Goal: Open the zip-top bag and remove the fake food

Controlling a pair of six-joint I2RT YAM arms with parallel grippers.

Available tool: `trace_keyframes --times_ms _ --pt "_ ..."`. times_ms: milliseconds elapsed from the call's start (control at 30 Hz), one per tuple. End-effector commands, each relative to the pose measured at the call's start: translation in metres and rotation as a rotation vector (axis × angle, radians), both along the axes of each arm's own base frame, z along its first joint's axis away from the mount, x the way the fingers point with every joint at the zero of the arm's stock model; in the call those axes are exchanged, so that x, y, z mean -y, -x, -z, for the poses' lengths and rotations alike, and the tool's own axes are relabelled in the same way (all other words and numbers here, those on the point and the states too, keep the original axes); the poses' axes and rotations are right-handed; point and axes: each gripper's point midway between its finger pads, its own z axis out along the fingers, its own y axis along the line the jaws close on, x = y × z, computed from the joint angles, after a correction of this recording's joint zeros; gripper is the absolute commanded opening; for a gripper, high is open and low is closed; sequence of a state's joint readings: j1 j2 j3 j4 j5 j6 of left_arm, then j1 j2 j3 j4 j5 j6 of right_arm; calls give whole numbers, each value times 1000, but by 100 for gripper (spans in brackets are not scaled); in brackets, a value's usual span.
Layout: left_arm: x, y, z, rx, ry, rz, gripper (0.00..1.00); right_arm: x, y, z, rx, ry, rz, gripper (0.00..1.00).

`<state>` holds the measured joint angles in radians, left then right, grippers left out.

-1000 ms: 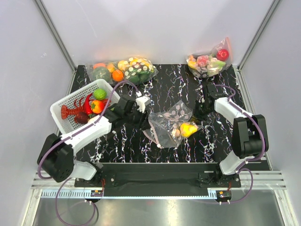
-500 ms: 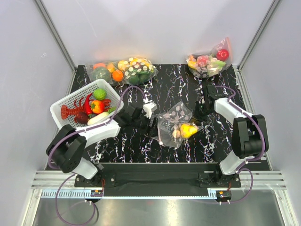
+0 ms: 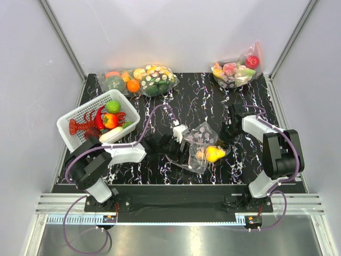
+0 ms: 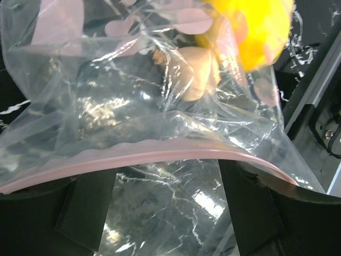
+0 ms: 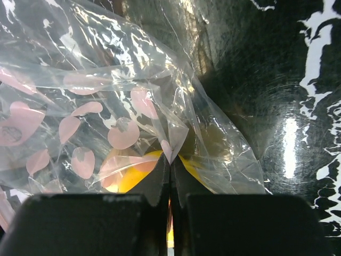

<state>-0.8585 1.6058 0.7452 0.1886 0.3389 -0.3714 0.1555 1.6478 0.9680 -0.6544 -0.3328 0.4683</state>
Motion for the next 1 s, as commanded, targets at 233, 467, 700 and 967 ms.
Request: trace_keyframes --times_ms 233,467,700,967 --pt "35 -13 -19 146 67 -13 85 -24 11 7 -37 -18 -17 0" --pt "47 -15 -15 182 40 7 86 -28 11 6 -37 -21 -29 0" --pt "53 -18 -20 214 40 12 86 -32 13 5 -39 -34 -35 0" --pt "66 -19 -15 225 11 47 86 -35 13 3 -33 -42 -40 0"
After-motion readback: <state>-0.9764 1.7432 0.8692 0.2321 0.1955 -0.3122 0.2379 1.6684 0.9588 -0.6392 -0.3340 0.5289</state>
